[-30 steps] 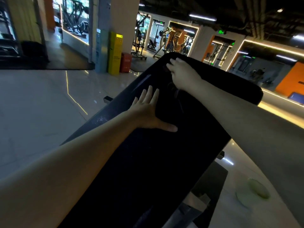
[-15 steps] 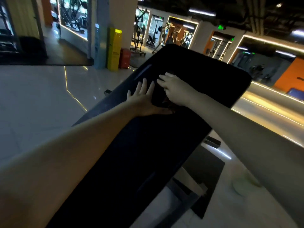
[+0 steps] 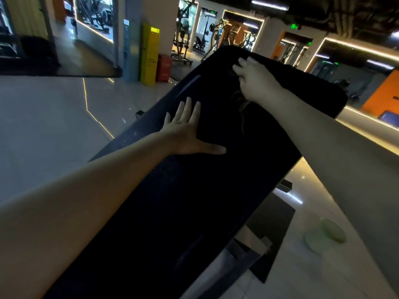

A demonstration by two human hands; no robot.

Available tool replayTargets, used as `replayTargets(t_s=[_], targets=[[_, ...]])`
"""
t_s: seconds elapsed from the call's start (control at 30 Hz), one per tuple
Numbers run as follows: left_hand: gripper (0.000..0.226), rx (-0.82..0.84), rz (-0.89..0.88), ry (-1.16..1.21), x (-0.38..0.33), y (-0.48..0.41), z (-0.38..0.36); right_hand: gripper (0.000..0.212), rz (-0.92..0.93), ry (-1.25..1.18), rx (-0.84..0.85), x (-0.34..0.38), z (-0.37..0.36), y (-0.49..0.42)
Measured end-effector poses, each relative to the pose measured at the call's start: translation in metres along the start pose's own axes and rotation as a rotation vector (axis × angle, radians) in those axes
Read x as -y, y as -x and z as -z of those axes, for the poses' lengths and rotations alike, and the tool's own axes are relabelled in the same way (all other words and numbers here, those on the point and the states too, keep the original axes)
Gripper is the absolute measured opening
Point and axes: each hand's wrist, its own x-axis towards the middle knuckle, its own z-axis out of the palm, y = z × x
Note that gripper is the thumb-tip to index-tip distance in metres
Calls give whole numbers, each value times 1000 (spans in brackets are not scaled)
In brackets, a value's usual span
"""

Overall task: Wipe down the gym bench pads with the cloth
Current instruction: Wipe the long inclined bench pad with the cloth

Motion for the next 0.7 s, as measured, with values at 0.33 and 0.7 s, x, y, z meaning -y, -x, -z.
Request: replayTargets(t_s=[0.33,0.7], targets=[[150,-52,35,33,-2,14,-1,52,127,22,86,45,-17,16],[144,-4,60,63,3,34,0,55,325,-79,245,44,-7,93]])
